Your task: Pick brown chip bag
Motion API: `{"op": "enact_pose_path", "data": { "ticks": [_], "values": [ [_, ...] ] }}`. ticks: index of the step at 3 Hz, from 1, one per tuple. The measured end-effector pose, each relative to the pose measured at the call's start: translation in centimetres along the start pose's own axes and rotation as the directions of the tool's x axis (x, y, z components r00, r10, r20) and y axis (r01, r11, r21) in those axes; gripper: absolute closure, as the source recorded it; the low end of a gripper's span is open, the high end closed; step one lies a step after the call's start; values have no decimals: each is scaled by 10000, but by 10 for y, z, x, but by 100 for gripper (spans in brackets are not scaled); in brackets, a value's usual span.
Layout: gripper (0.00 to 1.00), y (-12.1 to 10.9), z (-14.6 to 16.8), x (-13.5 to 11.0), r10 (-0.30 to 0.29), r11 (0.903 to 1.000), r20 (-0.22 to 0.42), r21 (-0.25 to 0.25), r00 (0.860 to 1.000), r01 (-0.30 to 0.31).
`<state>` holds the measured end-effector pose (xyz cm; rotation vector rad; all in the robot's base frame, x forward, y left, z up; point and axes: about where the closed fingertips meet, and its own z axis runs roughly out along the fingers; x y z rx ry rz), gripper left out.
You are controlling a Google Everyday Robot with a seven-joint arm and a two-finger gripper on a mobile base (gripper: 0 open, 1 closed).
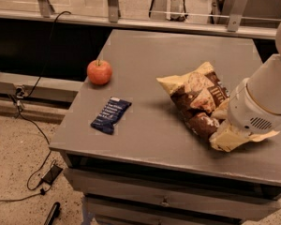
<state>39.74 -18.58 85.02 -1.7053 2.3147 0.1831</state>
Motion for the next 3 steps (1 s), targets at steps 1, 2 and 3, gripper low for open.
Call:
{"op": "enact_pose_path", "data": {
  "ticks": [1,2,3],
  "values": [
    [100,0,0,0,-1,10000,1,2,10000,1],
    [100,0,0,0,-3,10000,2,6,10000,3],
    [100,-23,-35,-10,-408,9971,406,662,9983,380]
  ]
}}
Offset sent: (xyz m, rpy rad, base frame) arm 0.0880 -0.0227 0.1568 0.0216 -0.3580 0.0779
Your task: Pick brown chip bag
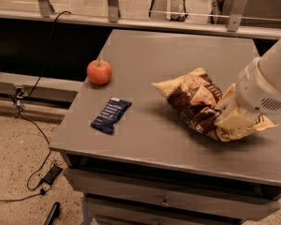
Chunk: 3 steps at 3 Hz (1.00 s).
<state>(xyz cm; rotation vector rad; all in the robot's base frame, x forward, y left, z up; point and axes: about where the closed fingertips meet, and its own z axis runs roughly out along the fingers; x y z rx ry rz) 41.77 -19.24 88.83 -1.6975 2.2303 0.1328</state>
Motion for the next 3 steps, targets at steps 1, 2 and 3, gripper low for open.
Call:
{"op": "enact_pose_path", "data": {
  "ticks": [1,2,3],
  "values": [
    [100,-41,-54,-11,-739,9930,535,960,9958,685],
    [100,-79,-104,-22,-1220,9774,969,1851,9878,1026],
    [100,-93,-144,-35,-1490,9552,1220,2745,9813,1109]
  ]
}}
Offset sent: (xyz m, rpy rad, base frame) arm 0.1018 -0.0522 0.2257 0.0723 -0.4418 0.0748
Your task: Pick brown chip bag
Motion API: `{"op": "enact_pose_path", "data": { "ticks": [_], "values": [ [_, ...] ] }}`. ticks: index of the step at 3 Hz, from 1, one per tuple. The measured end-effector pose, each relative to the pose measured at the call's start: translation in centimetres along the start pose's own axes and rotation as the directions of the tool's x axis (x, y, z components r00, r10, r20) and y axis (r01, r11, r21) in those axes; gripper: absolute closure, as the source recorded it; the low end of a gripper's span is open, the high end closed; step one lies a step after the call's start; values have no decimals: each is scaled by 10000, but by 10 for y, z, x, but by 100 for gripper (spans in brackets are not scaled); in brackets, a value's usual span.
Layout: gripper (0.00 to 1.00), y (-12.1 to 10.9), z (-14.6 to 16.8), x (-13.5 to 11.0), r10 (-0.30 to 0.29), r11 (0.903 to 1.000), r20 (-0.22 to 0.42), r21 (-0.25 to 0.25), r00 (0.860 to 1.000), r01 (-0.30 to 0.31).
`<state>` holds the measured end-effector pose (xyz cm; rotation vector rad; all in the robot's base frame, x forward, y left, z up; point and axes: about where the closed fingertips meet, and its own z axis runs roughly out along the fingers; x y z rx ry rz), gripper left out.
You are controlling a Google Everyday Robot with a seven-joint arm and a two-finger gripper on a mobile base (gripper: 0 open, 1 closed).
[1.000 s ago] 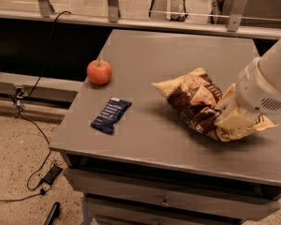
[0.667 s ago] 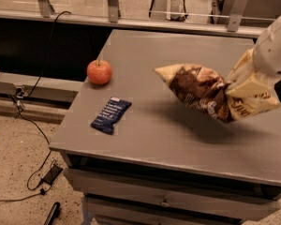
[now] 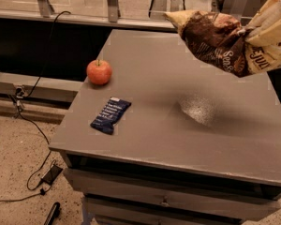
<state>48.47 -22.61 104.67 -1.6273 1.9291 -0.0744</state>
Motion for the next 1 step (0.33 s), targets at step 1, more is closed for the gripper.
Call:
{"op": "enact_pose_path", "data": {
  "ticks": [1],
  "values": [
    [100,0,0,0,-4,10000,3,4,10000,4]
  ]
}}
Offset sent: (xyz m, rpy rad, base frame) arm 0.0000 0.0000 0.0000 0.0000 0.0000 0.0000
